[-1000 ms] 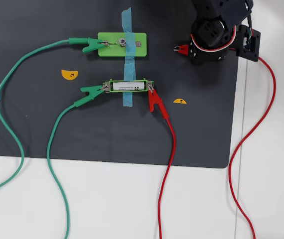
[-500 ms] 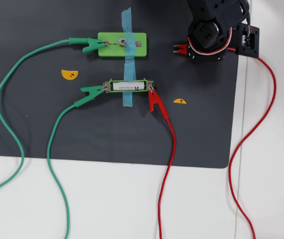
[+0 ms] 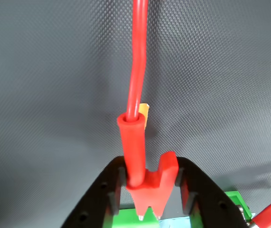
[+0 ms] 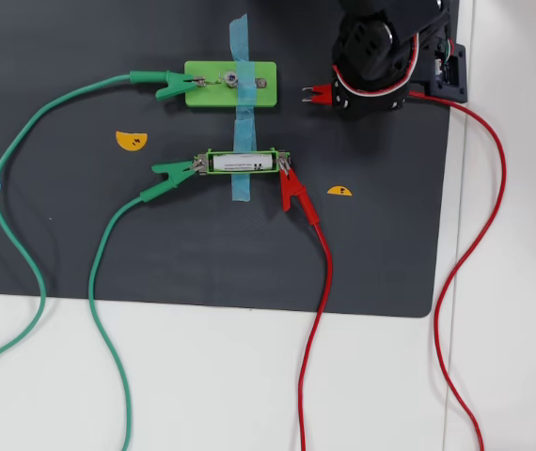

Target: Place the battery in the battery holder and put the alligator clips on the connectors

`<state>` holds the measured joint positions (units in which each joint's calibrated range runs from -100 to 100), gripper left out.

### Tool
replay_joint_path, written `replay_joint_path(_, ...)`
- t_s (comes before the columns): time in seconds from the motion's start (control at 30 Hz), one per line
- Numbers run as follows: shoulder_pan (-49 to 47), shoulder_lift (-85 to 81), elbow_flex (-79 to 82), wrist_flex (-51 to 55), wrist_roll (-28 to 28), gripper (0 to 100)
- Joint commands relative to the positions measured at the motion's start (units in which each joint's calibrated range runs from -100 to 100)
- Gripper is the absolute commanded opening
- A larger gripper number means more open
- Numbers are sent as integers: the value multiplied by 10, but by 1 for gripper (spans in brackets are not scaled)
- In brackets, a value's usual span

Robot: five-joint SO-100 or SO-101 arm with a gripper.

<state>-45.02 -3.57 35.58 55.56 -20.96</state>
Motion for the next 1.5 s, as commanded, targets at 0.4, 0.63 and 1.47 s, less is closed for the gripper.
replay_joint_path(0.4, 109, -16, 1, -1, -31, 1)
replay_joint_path(0.63, 121, -24, 6, -5, -37, 1)
replay_joint_path(1.47, 136, -46, 29, -7, -74, 1)
